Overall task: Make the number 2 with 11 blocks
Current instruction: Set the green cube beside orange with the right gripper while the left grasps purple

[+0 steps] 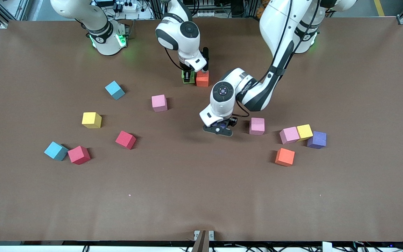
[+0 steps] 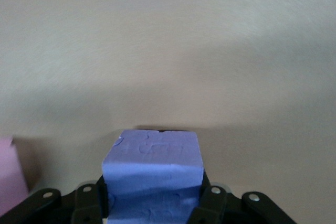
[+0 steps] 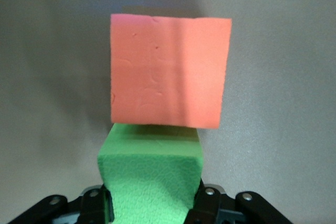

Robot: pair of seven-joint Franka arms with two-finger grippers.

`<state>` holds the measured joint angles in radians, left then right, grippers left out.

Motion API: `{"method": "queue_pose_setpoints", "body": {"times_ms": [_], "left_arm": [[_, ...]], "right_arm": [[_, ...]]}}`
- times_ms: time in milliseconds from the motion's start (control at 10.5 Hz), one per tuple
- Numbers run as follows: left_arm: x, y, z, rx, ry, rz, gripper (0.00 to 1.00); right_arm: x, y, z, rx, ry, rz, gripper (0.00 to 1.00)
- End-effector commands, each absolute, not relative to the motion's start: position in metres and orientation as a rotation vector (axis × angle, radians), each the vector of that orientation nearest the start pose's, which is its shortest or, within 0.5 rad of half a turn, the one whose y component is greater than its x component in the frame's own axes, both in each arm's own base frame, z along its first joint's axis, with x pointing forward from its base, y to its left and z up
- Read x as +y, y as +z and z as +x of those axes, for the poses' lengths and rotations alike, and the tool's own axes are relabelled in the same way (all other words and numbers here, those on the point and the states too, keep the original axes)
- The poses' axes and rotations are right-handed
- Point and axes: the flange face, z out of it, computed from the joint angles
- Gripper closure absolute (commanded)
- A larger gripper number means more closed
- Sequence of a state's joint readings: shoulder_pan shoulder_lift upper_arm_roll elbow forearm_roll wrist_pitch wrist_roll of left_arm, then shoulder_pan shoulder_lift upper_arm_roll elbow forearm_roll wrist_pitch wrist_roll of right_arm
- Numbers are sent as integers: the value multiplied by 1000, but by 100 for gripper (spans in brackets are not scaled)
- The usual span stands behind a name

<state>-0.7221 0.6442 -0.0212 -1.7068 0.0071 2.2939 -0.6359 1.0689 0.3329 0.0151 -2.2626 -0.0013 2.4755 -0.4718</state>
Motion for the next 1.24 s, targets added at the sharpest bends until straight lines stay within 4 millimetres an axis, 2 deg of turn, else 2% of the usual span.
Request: {"method": "queue_pose_setpoints", "body": {"times_ms": [0,190,285,381,476,571,761,952,1047,1142], "left_arm": [[-422,239,482,-209,81,-3078,100],[-396,248,468,-484,132,-3044,100],[-386,257,462,-620,167,-3033,100],[-386,266,456,-843,221,-3014,100],[-390,277,453,-1099,242,-2947,100],[-405,278,440,-1325,259,-2839,100],[-418,276,426,-1645,186,-2620,100],[-422,263,402,-1787,181,-2468,100],[-416,256,392,-1791,182,-2434,100],[-410,257,388,-1811,180,-2416,100]], "right_arm": [[474,196,248,-2192,165,-2290,50],[474,194,248,-2192,167,-2290,50],[473,192,248,-2191,174,-2292,38],[474,194,248,-2187,172,-2296,0],[473,193,249,-2187,183,-2299,0],[472,197,250,-2185,181,-2300,0],[470,216,252,-2182,202,-2307,0],[465,246,254,-2174,230,-2320,0],[455,261,264,-2145,245,-2349,0],[443,276,280,-2093,261,-2389,0]]}}
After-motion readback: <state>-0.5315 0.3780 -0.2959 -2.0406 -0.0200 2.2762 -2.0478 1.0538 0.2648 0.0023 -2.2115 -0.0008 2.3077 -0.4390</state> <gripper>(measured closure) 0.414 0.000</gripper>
